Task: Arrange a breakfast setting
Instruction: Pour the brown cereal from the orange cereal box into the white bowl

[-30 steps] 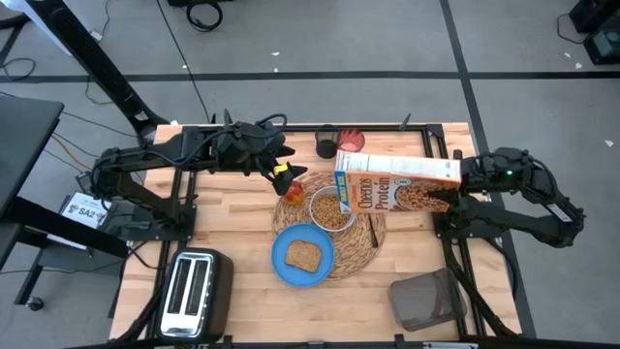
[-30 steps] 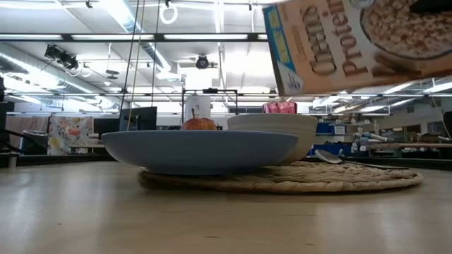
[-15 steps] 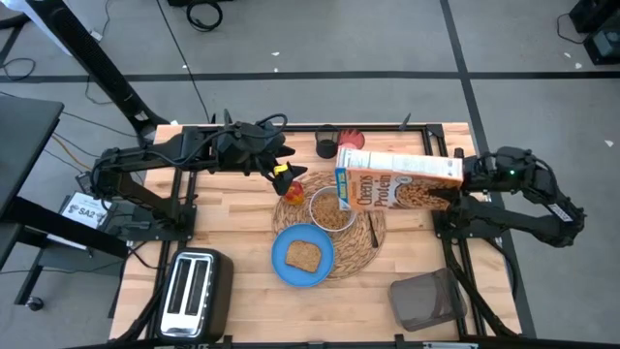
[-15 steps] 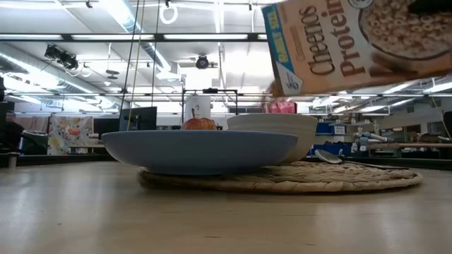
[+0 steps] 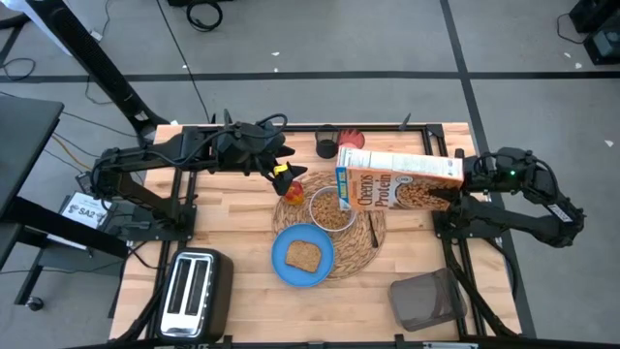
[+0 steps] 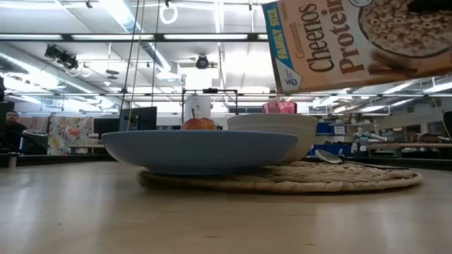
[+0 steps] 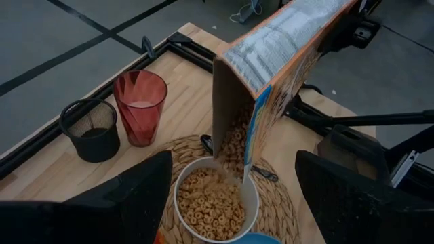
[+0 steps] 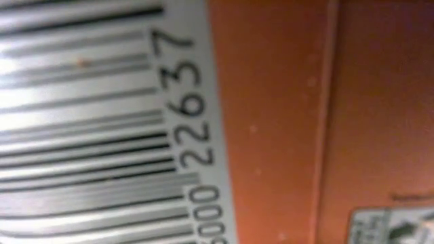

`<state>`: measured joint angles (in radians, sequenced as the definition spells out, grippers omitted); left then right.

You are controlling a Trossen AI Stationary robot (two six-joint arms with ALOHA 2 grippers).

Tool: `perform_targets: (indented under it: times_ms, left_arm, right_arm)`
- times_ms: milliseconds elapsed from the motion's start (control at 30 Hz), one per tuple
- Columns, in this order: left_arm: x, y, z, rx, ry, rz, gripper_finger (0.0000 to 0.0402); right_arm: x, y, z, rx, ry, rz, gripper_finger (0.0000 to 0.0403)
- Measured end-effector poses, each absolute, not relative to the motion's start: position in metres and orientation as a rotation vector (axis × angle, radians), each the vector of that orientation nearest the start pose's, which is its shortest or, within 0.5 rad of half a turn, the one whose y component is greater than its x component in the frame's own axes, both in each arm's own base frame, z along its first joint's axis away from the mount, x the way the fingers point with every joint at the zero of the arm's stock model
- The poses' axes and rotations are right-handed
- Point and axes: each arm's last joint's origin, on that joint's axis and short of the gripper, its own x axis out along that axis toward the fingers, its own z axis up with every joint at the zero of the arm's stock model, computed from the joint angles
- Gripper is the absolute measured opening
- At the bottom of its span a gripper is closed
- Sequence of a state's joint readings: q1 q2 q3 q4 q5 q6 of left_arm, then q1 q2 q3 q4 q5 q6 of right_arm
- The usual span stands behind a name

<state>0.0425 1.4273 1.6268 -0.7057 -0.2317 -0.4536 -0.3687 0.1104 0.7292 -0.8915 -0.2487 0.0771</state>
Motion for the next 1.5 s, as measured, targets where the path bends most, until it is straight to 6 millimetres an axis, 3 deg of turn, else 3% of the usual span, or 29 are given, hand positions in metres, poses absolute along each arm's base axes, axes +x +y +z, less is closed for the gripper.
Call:
perform_targets:
  times_ms: [400, 733, 1500]
  left_arm:
    - [0.29, 0.019, 0.436, -0.391, 0.362, 0.36, 0.0318]
    - [0.282, 0.019, 0.468, -0.336, 0.109, 0.299, 0.0318]
    - [0.281, 0.019, 0.488, -0.285, -0.074, 0.267, 0.0318]
  right_arm:
    - [0.016, 0.002, 0.302, 0.16, 0.218, -0.119, 0.0246]
    - [0.014, 0.003, 0.308, 0.168, 0.182, -0.1, 0.0246]
    - [0.016, 0.004, 0.329, 0.198, -0.019, -0.028, 0.0246]
